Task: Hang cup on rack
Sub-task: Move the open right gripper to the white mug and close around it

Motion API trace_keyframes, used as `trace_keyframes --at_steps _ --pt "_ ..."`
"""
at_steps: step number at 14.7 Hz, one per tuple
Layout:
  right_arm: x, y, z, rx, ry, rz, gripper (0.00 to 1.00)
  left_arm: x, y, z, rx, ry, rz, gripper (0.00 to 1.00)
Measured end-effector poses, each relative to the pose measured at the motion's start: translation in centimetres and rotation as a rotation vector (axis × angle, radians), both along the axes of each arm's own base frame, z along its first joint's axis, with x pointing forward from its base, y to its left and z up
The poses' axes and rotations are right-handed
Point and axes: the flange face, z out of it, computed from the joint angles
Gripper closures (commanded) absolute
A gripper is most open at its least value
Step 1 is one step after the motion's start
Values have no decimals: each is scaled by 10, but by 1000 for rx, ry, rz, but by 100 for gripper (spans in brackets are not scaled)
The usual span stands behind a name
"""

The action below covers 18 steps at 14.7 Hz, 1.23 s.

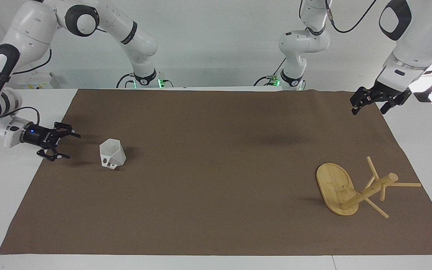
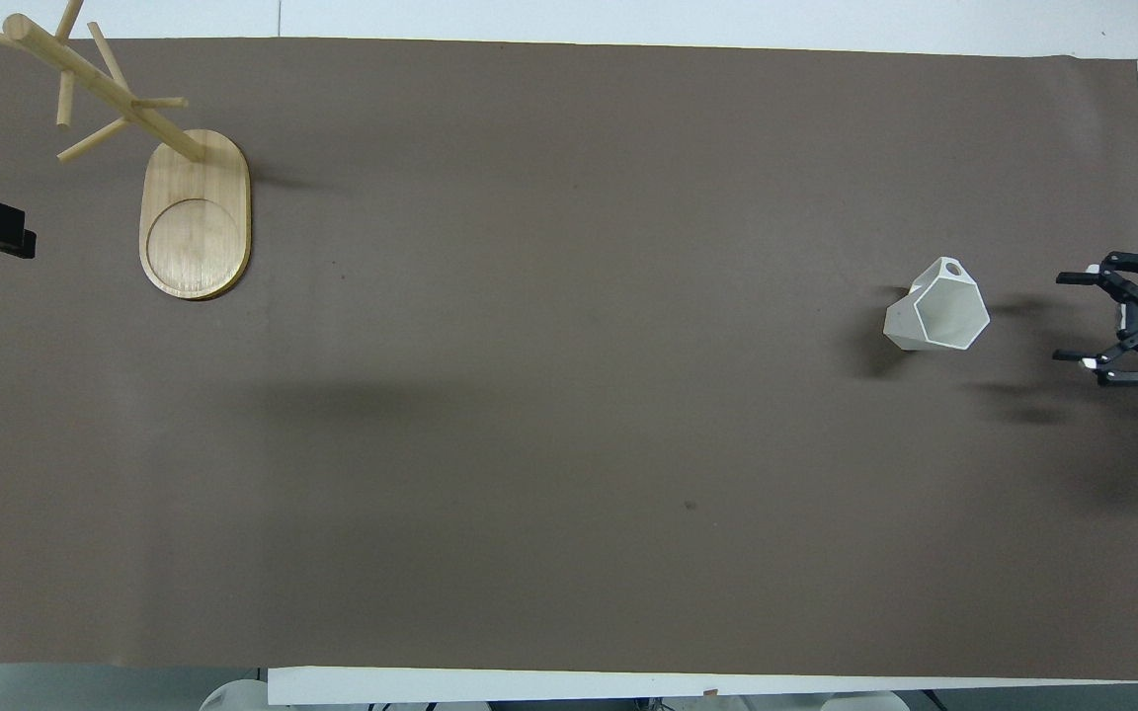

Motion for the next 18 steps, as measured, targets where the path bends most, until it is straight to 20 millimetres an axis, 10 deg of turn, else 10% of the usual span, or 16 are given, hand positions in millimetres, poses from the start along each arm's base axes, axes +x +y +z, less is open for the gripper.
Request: trace_keyframes --at_steps 18 --pt "-9 75 -46 99 -31 34 0 0 0 0 0 0 0 0"
